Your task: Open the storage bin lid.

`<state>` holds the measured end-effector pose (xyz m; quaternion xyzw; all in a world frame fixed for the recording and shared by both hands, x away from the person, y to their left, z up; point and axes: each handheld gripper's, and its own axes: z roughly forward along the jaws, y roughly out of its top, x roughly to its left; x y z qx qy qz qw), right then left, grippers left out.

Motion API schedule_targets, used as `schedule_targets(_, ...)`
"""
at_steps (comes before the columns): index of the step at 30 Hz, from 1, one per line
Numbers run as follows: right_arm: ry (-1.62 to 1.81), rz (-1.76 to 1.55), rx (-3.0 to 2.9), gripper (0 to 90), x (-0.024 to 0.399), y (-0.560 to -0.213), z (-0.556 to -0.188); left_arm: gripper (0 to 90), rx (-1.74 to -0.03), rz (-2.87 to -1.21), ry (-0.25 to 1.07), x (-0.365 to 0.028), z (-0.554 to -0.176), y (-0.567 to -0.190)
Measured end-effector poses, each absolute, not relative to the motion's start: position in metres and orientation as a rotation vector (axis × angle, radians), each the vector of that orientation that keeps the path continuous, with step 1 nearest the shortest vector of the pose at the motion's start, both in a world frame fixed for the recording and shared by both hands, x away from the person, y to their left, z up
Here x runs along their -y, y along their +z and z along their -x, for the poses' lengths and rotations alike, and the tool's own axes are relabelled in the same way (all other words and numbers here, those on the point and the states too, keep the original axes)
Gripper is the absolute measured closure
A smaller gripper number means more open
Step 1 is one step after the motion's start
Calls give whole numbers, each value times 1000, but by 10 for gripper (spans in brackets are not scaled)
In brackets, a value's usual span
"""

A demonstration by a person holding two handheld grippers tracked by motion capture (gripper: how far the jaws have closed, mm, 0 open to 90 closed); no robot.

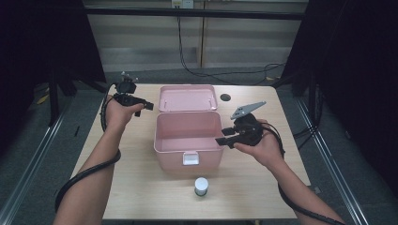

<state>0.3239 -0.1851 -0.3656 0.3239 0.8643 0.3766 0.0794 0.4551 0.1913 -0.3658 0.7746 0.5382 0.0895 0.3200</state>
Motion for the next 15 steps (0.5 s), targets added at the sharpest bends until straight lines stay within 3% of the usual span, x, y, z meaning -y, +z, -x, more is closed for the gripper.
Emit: schedule_targets(15,1088,-981,-2609,385,202,-363,-310,263,-1346,-2046,230,-208,-426,-383)
